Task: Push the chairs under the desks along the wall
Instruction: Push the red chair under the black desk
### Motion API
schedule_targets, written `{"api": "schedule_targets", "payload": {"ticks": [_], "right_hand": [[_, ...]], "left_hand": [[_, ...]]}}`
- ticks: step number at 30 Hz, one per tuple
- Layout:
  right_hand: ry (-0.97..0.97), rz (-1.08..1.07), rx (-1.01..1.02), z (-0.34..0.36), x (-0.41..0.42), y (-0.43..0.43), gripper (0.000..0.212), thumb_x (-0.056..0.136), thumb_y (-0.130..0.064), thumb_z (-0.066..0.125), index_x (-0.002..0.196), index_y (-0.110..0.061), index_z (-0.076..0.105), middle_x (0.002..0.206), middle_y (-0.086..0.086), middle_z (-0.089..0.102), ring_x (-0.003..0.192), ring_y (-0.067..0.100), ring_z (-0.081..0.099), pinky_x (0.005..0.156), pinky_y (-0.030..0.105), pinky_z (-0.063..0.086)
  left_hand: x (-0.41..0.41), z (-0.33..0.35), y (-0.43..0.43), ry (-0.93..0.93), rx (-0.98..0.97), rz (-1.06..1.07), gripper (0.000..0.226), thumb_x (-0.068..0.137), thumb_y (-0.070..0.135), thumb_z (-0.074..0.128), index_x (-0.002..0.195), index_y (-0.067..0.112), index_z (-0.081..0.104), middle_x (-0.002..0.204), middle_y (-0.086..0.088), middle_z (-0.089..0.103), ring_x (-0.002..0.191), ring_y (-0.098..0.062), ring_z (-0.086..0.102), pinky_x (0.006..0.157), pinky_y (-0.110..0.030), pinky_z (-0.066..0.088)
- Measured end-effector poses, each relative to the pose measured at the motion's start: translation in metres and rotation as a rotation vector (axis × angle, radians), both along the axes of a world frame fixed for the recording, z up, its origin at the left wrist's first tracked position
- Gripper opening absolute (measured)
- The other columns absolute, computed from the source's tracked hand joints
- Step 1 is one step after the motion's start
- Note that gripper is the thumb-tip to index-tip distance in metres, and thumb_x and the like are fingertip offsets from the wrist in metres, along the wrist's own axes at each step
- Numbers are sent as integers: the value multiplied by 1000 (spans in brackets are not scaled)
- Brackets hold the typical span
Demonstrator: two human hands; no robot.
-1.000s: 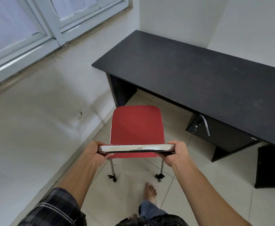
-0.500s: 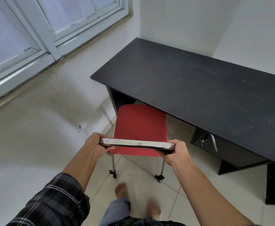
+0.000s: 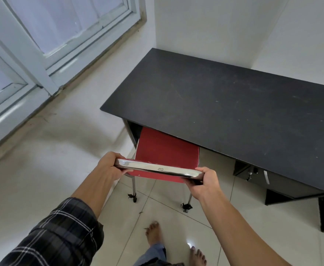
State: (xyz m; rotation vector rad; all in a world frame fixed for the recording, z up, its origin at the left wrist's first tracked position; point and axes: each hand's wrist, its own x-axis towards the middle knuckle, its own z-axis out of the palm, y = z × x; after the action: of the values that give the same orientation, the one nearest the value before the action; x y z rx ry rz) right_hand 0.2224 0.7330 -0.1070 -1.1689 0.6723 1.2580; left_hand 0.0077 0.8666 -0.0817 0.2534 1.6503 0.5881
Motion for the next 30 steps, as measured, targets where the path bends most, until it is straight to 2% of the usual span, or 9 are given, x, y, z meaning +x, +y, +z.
{"api": "schedule_targets", "payload": {"ticks": [2,4,7,12,16,18,23,25,30], "right_hand": [[13,-43,-1,-2,-5,16,37,86,6,52,123,3,53,123,26,54,106,46,61,74,58,57],[10,-61,-7,-4,-9,29,44,86,6,52,129,4,52,127,27,54,107,47,61,80,59,57],[21,-102,4,-4,-15,48,44,86,7,52,129,5,52,127,29,54,106,49,61,86,60,56],[11,-131,8,-5,-21,78,44,86,6,52,129,6,51,127,30,54,105,51,61,83,60,56],[13,-162,11,-8,-19,97,34,85,6,53,119,4,54,129,29,54,108,49,61,81,60,56],[14,-169,11,-11,-19,106,28,84,6,53,112,1,55,130,29,55,110,48,61,83,60,56],[20,-193,1,-17,-18,124,39,83,7,54,122,4,54,127,30,56,107,50,62,84,60,56],[16,-203,6,-17,-16,131,36,83,8,54,118,4,55,126,30,57,105,51,62,84,61,57],[4,-211,-6,-20,-9,145,39,80,7,55,120,7,56,131,31,57,106,50,64,73,59,60]], "left_hand": [[0,2,24,7,4,-25,12,84,-9,48,90,0,51,101,-20,55,100,-47,58,88,-57,52],[1,5,44,-3,16,-55,12,84,-10,49,89,1,52,98,-19,55,98,-46,57,87,-56,53],[3,10,73,23,39,-116,7,84,-7,52,88,-1,52,96,-20,56,87,-45,59,83,-54,55],[6,11,108,2,45,-138,3,87,-3,51,86,-1,51,94,-18,55,84,-43,56,84,-51,55],[10,7,123,-21,26,-169,6,88,-4,49,82,-3,50,90,-19,54,76,-47,52,86,-49,54],[10,6,132,-23,20,-176,7,89,-3,49,82,-3,50,90,-19,56,73,-47,53,82,-48,55],[14,5,154,-28,29,-192,6,88,0,50,83,-2,52,90,-17,58,83,-44,56,74,-47,55],[18,5,162,-29,35,-208,5,88,-2,50,84,-1,52,89,-17,58,82,-45,56,71,-46,56],[25,2,178,-34,37,-221,4,86,0,53,87,4,55,98,-16,61,94,-44,59,74,-45,58]]}}
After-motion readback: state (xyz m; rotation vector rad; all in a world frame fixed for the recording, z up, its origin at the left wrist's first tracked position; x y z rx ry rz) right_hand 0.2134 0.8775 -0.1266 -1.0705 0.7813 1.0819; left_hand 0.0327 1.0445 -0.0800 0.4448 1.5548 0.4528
